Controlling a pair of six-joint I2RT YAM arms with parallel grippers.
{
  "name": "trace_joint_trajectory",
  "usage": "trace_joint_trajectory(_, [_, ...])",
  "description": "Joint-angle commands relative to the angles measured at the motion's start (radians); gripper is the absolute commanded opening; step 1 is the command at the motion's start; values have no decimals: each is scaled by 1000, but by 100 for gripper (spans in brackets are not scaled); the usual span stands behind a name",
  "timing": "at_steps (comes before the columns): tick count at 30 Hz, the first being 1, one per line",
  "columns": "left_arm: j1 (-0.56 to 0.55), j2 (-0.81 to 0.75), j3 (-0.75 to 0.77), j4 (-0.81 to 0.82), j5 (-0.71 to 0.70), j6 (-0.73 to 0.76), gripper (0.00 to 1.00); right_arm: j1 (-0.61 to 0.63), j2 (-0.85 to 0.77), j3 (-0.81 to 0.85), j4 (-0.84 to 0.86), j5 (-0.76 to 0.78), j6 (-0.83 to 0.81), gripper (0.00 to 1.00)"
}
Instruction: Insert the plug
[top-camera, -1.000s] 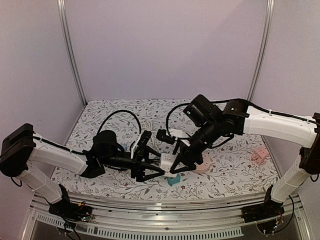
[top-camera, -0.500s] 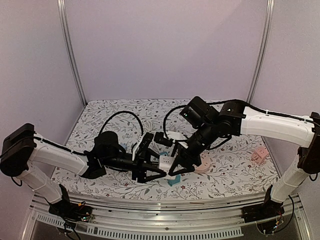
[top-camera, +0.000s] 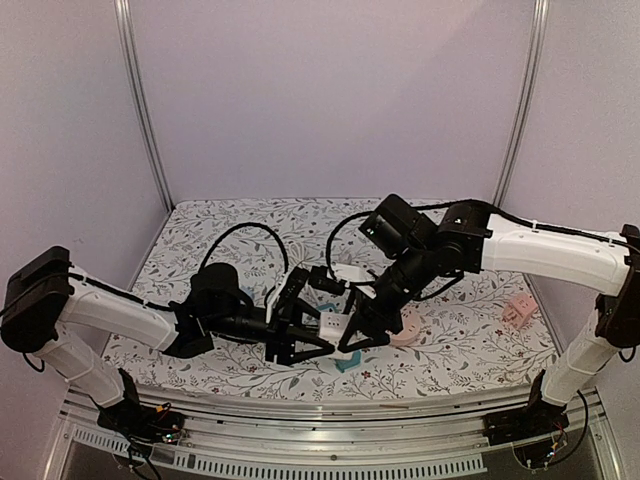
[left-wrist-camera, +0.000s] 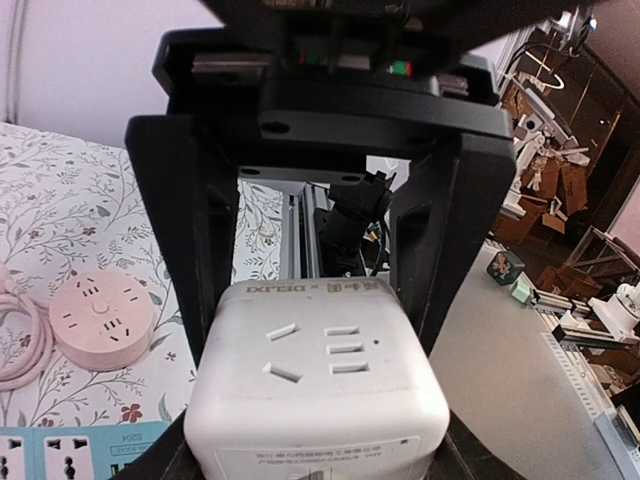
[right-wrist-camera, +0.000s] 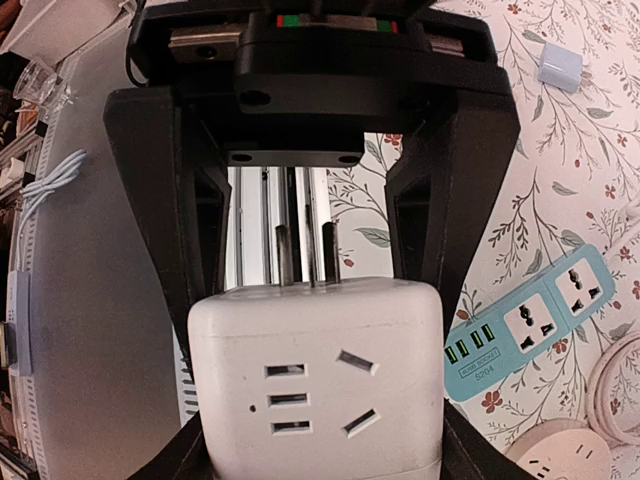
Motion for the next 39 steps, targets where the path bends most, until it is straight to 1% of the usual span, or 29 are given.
trace_joint_trajectory(1, [-19,-12,21,-45,-32,11,0,6,-48,-7,22,124,43,77])
trace_joint_trajectory(4, [-19,-12,21,-49,-86,9,0,5,-73,-27,21,188,64,97])
trace_joint_trajectory(5, [-19,-14,18,-48,-108,12,0,5,-84,-36,24,215,69,99])
trace_joint_trajectory(11, [-20,-20,-27,47,-196,53,0,4,-183,-130,93,387,132,99])
trace_joint_trajectory(13, [-20,-12,-30,75,-218,78,0,-1,-237,-160,126,511,157,99])
trace_joint_trajectory(15, [-20,-1,-31,112,-252,104,0,-14,-275,-185,166,603,204,99])
trace_joint_trajectory(17, [-21,19,-30,162,-290,134,0,-47,-319,-208,212,641,304,99])
trace_joint_trajectory(19, [-20,48,-23,204,-320,185,0,-110,-346,-209,202,615,413,99])
trace_joint_trajectory(21, [-20,78,-14,241,-334,266,0,-184,-357,-183,149,563,539,99])
trace_joint_trajectory(23, [-19,100,1,260,-347,347,0,-242,-364,-174,120,502,625,99])
trace_joint_trajectory(26, [-16,114,7,313,-336,436,0,-262,-378,-174,117,413,709,99])
trace_joint_trajectory(28, [-12,128,-13,407,-306,490,0,-262,-377,-167,120,356,758,99])
trace_joint_trajectory(30, [-8,164,-37,550,-298,516,0,-263,-369,-159,128,287,802,99])
trace_joint_trajectory(32, [6,207,-48,655,-291,517,0,-262,-356,-156,153,204,846,99])
trace_joint_trajectory(35, [18,241,-32,682,-242,515,0,-263,-350,-171,220,93,898,99])
trace_joint_trajectory(39, [17,231,-18,682,-196,494,0,-263,-348,-191,276,7,923,99])
